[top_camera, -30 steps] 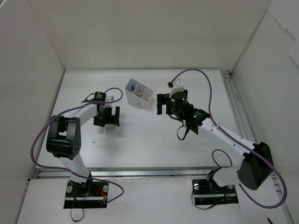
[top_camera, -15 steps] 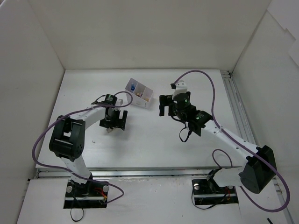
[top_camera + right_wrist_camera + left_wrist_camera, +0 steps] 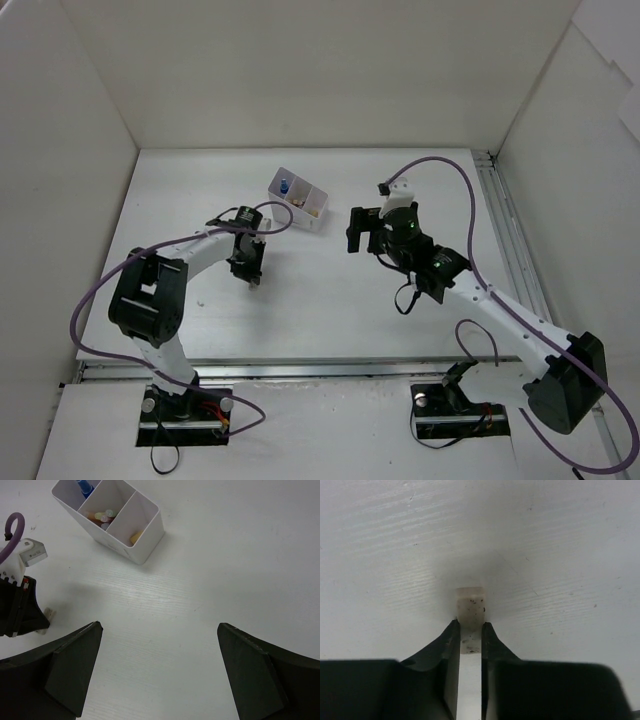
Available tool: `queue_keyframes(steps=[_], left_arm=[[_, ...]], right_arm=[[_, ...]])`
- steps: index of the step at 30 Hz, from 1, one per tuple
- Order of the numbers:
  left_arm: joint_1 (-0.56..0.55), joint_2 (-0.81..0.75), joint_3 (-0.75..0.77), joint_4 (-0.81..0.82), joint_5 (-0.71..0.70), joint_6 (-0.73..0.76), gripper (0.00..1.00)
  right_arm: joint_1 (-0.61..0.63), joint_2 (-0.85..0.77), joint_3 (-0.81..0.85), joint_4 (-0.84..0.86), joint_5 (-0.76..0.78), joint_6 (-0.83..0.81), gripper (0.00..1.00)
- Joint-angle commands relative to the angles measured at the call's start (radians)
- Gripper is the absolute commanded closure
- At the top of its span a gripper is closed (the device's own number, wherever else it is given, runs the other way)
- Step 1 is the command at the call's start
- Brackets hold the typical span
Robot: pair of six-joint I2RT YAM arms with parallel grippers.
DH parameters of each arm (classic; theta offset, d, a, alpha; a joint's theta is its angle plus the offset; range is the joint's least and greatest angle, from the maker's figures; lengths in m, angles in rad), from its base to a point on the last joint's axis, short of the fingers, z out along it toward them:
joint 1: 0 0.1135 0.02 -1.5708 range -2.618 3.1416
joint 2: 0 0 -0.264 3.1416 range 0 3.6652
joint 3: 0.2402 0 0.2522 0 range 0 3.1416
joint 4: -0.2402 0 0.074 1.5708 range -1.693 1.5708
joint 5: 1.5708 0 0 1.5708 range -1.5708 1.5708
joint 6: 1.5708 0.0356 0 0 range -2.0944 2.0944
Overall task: Sort the stationery into containers
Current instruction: Pick up the stationery from the center of the board.
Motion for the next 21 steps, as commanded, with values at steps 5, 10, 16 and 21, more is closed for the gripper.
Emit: queue_keyframes(steps=[5,10,16,21], left_arm=[[-0.075,0.023,0.092,-0.082,-0.074,-0.052,1.00],[-0.115,-0.028,0.232,-0.108,-0.096,-0.014,1.00],[-0.170,-0.080,0.434,-0.004,-0.036,0.084,1.00],[-0.179,0.024,0.632,0.070,0.007,0.147,1.00]], right_arm=[[-0.005,-0.064,-0.013,0.041,0.020,0.020,0.02],[-0.005,-0.104,-0.041,0.041,0.029,0.000,0.02],[-0.005,-0.205,-0.140,0.038,0.137,0.013,0.02],[-0.010,-0.301,-0.203,0.003,0.211,0.033,0.02]])
